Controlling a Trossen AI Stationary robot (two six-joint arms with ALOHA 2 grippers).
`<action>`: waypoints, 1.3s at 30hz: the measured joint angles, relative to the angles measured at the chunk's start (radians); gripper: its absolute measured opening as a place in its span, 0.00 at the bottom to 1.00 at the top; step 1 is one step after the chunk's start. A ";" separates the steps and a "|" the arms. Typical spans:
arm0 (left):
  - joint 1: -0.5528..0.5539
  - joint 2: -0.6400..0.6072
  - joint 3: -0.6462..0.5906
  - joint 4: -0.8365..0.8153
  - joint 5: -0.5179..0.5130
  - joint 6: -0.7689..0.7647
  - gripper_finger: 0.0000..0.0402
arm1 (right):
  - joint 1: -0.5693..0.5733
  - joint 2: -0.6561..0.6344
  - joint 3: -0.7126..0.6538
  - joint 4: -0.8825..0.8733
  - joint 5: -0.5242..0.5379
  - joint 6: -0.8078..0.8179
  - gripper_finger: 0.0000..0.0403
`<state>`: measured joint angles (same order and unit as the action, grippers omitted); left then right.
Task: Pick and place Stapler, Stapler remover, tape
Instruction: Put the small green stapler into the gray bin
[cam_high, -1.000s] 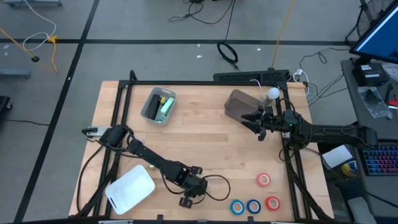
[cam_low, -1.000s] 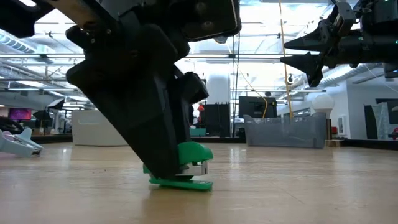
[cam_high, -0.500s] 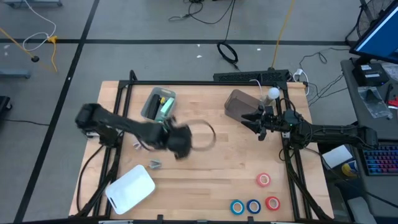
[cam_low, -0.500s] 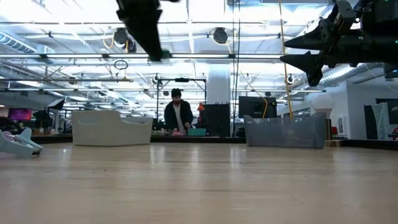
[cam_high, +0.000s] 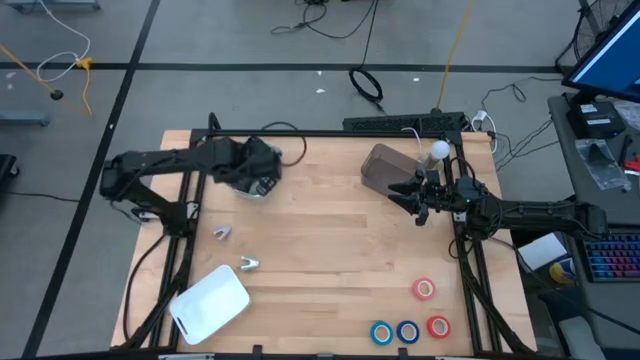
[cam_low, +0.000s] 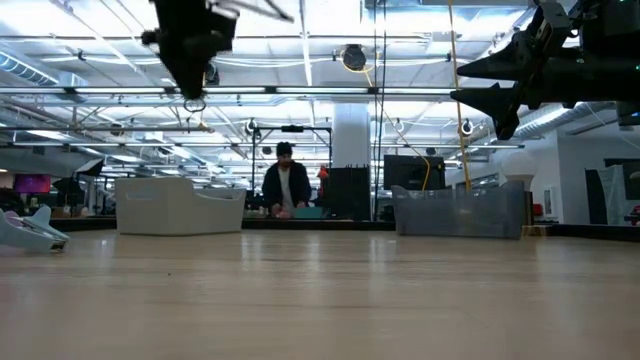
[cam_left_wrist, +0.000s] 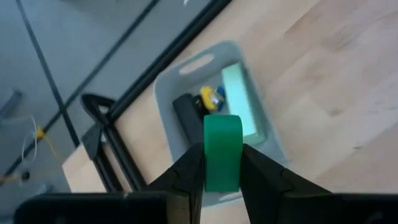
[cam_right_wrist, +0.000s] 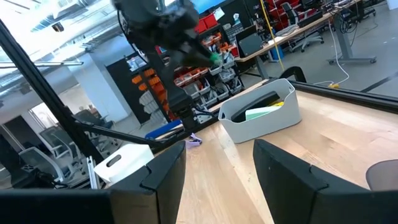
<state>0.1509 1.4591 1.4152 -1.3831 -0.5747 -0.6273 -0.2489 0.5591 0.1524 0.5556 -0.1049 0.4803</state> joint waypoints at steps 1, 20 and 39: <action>0.027 0.000 -0.021 0.014 0.020 0.013 0.23 | 0.000 0.000 0.000 0.000 0.000 0.003 0.45; 0.375 0.019 -0.319 0.507 0.279 0.208 0.23 | 0.000 0.000 0.000 -0.009 0.000 0.005 0.45; 0.479 0.259 -0.319 0.652 0.313 0.203 0.23 | 0.000 0.000 0.000 -0.013 0.000 0.021 0.45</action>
<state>0.6300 1.7180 1.0958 -0.7312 -0.2612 -0.4239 -0.2493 0.5591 0.1524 0.5428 -0.1047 0.5013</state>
